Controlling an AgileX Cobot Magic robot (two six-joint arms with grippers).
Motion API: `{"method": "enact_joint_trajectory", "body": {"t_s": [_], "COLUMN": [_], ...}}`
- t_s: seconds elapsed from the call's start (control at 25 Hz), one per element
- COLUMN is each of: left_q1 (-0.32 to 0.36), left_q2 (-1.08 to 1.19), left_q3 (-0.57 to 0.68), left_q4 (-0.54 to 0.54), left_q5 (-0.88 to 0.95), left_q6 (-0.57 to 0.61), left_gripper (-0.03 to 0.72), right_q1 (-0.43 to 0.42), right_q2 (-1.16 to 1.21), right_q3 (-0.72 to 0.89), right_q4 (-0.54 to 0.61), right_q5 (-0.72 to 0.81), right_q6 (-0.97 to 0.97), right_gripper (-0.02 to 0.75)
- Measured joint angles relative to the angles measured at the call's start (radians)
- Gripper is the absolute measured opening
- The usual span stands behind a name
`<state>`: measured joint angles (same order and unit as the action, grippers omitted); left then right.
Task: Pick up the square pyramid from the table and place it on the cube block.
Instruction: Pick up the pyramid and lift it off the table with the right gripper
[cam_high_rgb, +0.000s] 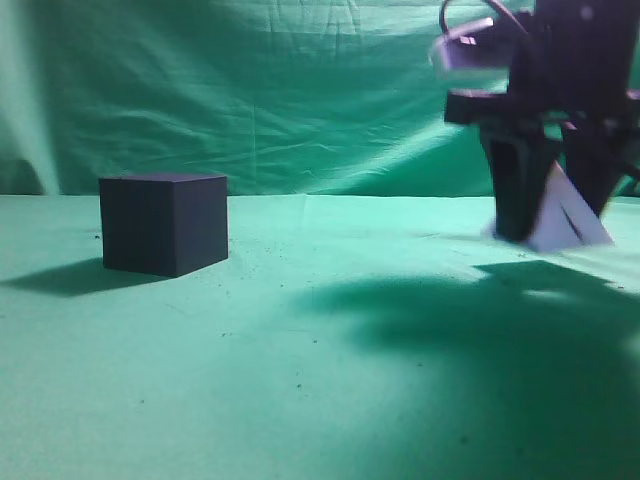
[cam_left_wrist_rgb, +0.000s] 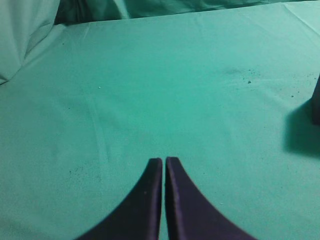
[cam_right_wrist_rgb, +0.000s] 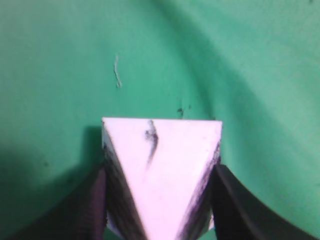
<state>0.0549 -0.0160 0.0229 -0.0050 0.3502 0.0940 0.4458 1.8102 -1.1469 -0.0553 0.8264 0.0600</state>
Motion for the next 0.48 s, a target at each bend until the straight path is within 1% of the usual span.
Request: {"method": "enact_joint_trajectory", "body": {"t_s": [0.2,0.28,0.36,0.48], "left_q1": [0.0,0.0,0.0,0.0], "left_q2": [0.0,0.0,0.0,0.0], "left_q3": [0.0,0.0,0.0,0.0], "left_q4": [0.0,0.0,0.0,0.0], "left_q5": [0.0,0.0,0.0,0.0], "left_q6": [0.0,0.0,0.0,0.0], "left_gripper": [0.0,0.0,0.0,0.0], "right_q1": [0.002,0.013,0.048,0.136], "right_q2": [-0.055,-0.062,-0.062,-0.024], "right_q3": [-0.151,-0.236,-0.319,-0.491], "right_q4": [-0.002,-0.006,-0.001,0.007], "right_q5": [0.073,0.146,0.236,0.357], "right_q6": [-0.014,-0.03,-0.062,-0.084], "right_gripper": [0.384,0.384,0.384,0.384]}}
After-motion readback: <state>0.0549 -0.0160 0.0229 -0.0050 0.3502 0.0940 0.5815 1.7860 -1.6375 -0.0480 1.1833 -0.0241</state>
